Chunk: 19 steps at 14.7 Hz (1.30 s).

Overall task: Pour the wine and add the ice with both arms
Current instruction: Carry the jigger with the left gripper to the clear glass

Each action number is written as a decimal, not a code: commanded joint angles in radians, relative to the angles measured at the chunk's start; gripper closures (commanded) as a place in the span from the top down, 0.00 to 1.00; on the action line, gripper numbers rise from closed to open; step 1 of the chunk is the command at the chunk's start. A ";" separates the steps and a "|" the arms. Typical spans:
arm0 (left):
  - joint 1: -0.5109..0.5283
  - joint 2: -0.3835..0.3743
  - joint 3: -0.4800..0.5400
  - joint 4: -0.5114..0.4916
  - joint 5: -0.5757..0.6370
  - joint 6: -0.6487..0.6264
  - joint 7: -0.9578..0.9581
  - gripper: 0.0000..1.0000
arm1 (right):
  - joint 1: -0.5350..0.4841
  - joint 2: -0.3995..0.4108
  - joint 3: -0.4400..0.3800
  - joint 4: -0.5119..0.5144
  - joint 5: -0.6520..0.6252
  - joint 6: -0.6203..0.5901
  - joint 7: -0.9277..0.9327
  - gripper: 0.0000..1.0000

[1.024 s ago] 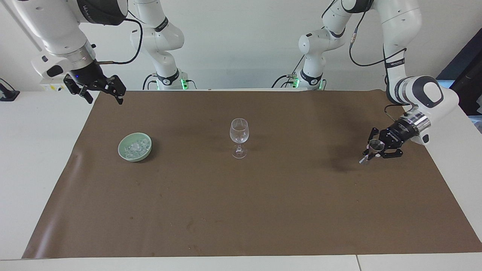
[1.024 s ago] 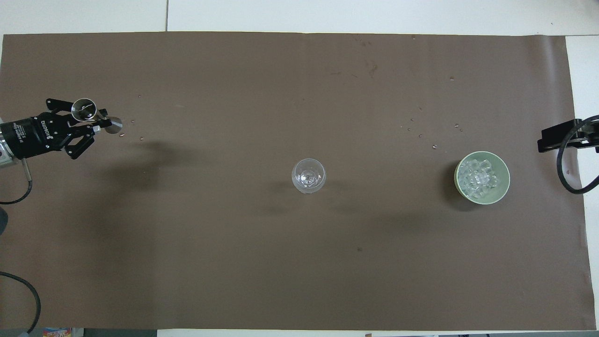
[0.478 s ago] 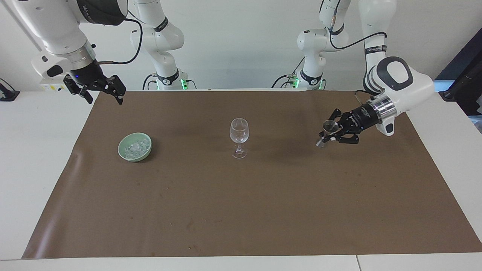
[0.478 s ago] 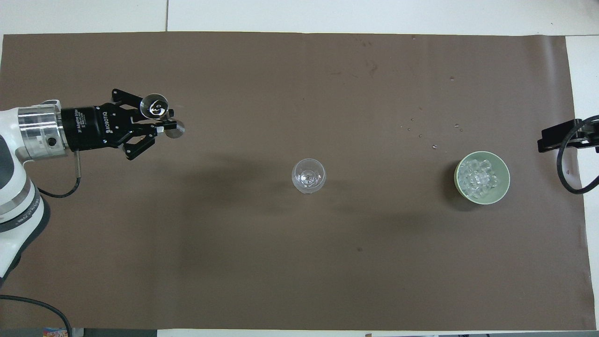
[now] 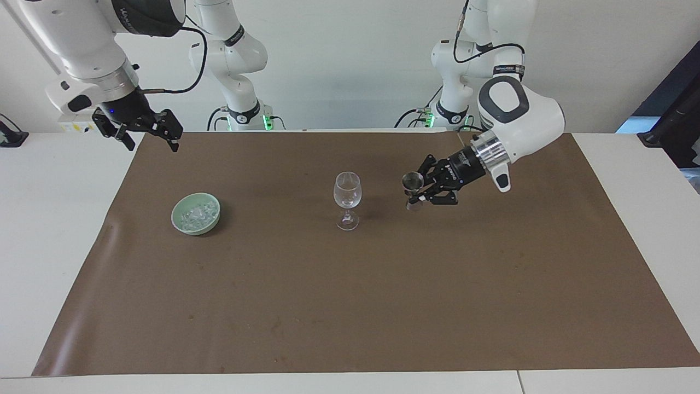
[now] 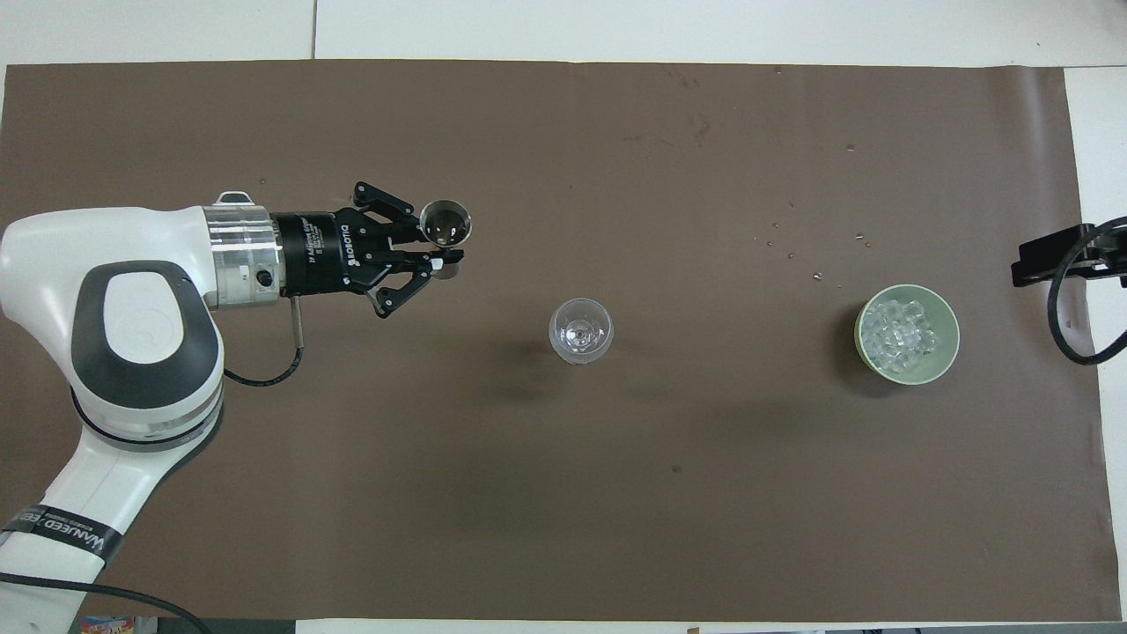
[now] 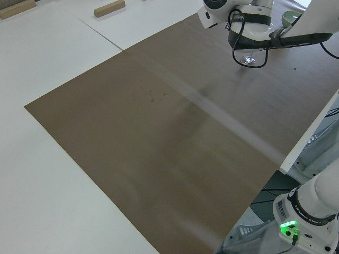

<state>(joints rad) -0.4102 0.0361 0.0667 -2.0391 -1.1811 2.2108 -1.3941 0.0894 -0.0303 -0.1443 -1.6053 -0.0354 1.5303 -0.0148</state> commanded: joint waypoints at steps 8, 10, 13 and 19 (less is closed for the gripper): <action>-0.182 -0.013 0.013 -0.018 0.358 0.083 -0.158 0.00 | -0.011 -0.014 0.005 -0.013 0.019 -0.005 -0.008 1.00; -0.194 -0.009 0.013 -0.007 0.428 0.099 -0.209 0.00 | -0.011 -0.014 0.005 -0.013 0.019 -0.005 -0.008 1.00; -0.235 0.008 0.011 0.013 0.563 0.138 -0.313 0.00 | -0.011 -0.014 0.005 -0.013 0.019 -0.005 -0.008 1.00; -0.277 0.019 0.010 0.037 0.770 0.139 -0.400 0.00 | -0.011 -0.014 0.005 -0.013 0.019 -0.005 -0.008 1.00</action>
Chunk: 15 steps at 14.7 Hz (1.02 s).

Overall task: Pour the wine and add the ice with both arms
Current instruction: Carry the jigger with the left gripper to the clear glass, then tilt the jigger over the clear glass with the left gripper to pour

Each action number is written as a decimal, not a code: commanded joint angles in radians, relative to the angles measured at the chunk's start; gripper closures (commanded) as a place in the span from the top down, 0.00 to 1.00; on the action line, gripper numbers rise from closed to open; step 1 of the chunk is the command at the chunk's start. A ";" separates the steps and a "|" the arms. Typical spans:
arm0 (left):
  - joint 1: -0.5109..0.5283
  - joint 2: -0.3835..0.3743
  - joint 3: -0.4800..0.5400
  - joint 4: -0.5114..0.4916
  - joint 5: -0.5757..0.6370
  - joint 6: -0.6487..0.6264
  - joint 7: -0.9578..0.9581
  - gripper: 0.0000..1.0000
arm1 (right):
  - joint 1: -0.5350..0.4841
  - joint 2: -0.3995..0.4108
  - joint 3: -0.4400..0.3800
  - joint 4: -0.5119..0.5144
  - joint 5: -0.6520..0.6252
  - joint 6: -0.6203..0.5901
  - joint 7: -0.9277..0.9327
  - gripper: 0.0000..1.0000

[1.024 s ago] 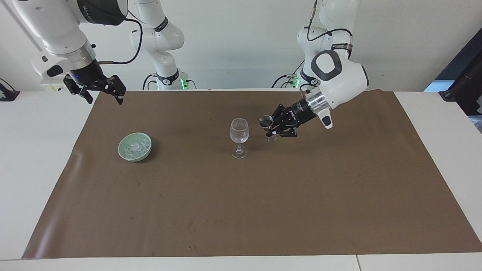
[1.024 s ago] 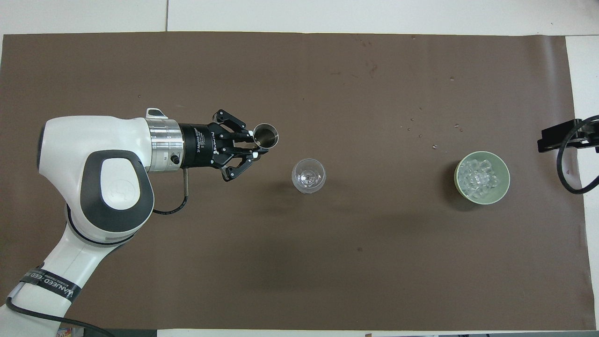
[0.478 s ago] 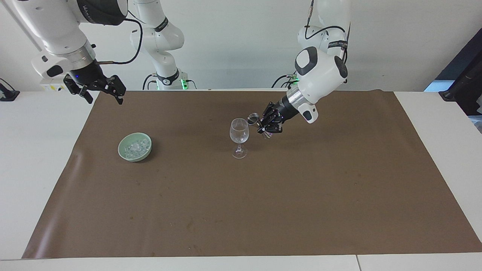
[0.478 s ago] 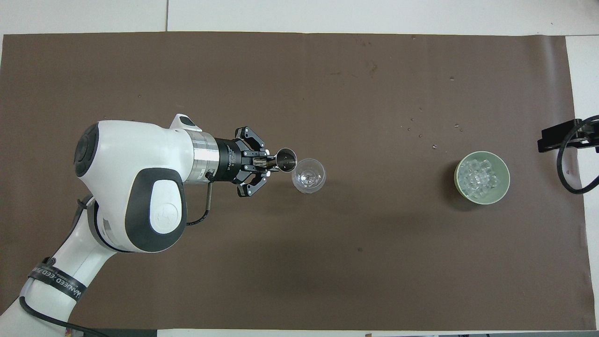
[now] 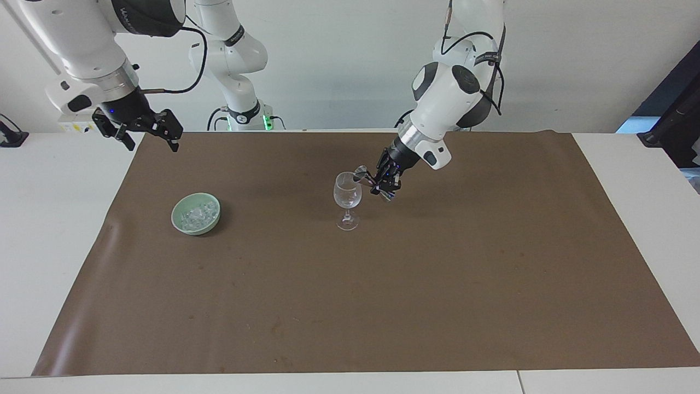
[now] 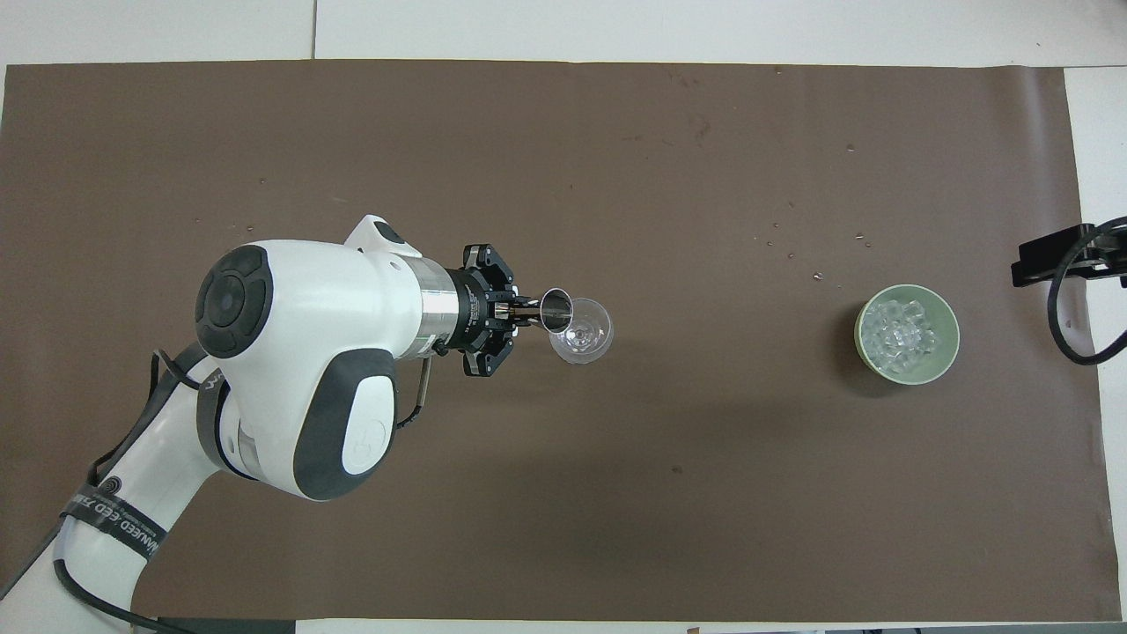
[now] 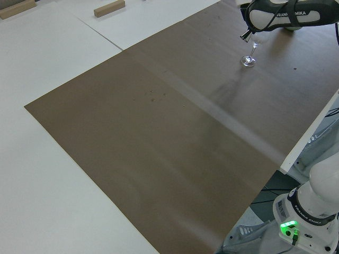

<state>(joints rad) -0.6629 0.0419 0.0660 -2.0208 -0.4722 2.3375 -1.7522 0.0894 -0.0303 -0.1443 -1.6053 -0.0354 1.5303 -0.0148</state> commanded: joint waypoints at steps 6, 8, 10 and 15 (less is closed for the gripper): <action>-0.058 0.024 0.011 0.047 0.276 -0.001 -0.116 0.00 | -0.013 -0.014 0.005 -0.013 0.019 -0.005 -0.008 1.00; -0.070 0.024 0.011 0.047 0.323 -0.009 -0.116 0.00 | -0.013 -0.014 0.005 -0.013 0.019 -0.005 -0.008 1.00; -0.073 0.024 0.009 0.062 0.375 -0.035 -0.116 0.00 | -0.013 -0.014 0.005 -0.013 0.019 -0.005 -0.008 1.00; -0.110 0.027 0.005 0.097 0.503 -0.086 -0.182 0.00 | -0.013 -0.014 0.005 -0.013 0.019 -0.005 -0.008 1.00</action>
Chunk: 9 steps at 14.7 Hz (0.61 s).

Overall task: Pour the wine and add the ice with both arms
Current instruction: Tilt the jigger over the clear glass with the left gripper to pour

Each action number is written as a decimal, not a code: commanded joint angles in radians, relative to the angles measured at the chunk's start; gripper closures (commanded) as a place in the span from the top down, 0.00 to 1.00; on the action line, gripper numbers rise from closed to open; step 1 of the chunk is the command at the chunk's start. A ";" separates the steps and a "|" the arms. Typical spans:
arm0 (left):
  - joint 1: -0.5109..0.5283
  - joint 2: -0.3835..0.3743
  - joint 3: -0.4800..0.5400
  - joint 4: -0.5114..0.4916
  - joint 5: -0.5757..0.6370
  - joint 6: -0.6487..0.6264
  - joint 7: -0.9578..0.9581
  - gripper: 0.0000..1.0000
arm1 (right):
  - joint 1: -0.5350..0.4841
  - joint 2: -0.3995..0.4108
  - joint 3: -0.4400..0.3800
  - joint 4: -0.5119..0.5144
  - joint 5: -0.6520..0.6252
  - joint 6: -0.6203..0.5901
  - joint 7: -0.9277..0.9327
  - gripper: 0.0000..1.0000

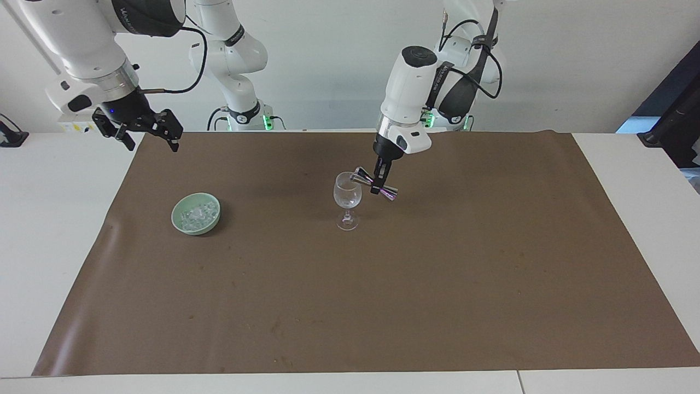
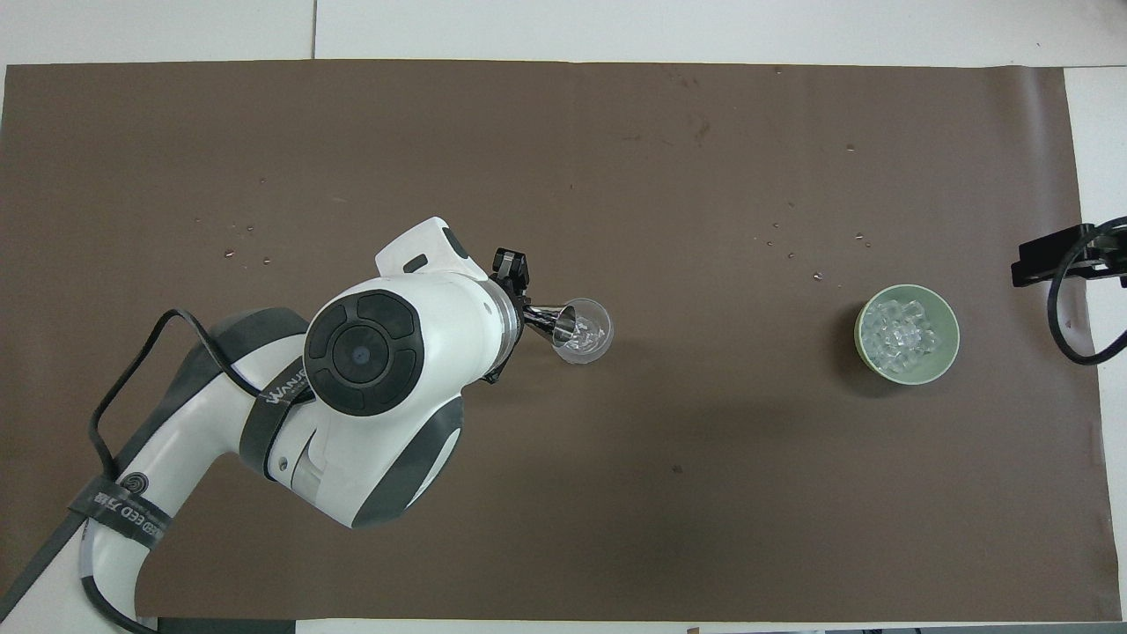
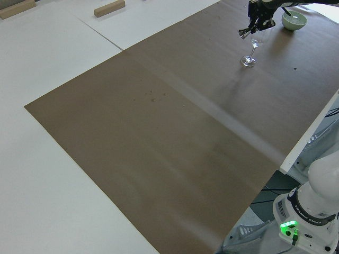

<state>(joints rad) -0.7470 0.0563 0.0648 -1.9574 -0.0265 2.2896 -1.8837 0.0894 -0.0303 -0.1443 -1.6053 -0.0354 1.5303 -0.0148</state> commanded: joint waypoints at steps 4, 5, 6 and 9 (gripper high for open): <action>-0.041 0.014 0.003 0.055 0.141 -0.064 -0.090 0.00 | -0.013 -0.014 0.005 -0.013 0.019 -0.005 -0.008 1.00; -0.044 0.014 0.003 0.069 0.161 -0.081 -0.097 0.00 | -0.013 -0.014 0.005 -0.013 0.019 -0.005 -0.008 1.00; -0.045 0.019 0.003 0.083 0.183 -0.100 -0.103 0.00 | -0.011 -0.014 0.005 -0.013 0.019 -0.005 -0.008 1.00; -0.060 0.027 0.001 0.095 0.279 -0.113 -0.153 0.00 | -0.013 -0.014 0.005 -0.013 0.019 -0.005 -0.008 1.00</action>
